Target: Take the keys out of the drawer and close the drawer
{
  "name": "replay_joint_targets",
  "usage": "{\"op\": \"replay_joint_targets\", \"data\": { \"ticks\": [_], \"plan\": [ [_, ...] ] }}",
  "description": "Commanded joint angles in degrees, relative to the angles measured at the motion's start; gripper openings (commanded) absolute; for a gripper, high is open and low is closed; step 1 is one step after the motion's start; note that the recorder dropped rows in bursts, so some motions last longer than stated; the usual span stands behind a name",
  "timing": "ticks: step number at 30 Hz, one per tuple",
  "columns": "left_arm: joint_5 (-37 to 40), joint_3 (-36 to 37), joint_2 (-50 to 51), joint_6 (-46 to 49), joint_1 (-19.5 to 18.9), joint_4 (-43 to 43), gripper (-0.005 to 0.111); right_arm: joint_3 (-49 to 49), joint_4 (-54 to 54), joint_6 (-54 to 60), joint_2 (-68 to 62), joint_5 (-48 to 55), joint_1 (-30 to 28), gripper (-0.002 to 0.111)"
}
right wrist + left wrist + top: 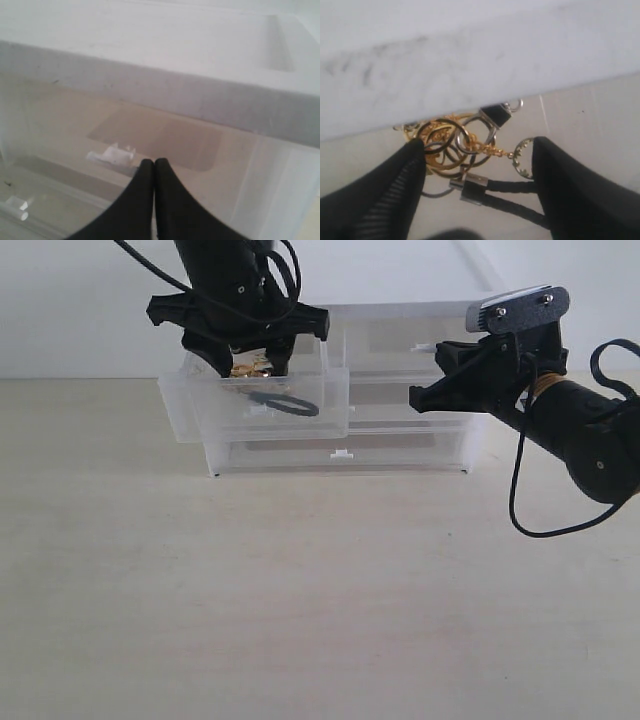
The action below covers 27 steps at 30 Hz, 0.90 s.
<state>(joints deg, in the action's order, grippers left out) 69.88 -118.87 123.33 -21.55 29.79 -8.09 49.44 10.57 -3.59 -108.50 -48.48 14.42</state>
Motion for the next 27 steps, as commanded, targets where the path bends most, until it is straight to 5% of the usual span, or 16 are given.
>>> {"op": "replay_joint_targets", "data": {
  "ticks": [1, 16, 19, 24, 27],
  "plan": [
    [0.1, -0.2, 0.0, -1.0, -0.2, -1.4, 0.059, 1.5, -4.0, -0.4, -0.2, -3.2, -0.7, 0.0],
    [0.1, -0.2, 0.0, -2.8, -0.2, -1.4, 0.058, 1.5, -4.0, -0.4, -0.2, -3.6, -0.7, 0.0],
    [0.1, -0.2, 0.0, -3.7, -0.2, -1.4, 0.047, 1.5, -4.0, -0.4, -0.2, -3.6, -0.7, 0.0],
    [0.1, -0.2, 0.7, -3.3, -0.2, -2.2, 0.009, 1.5, -4.0, -0.4, -0.2, -3.6, -0.7, 0.0],
    [0.1, -0.2, 1.0, -1.6, -0.2, -2.4, 0.004, 1.5, -4.1, -0.4, -0.2, -3.6, -0.7, 0.0]
  ]
}}
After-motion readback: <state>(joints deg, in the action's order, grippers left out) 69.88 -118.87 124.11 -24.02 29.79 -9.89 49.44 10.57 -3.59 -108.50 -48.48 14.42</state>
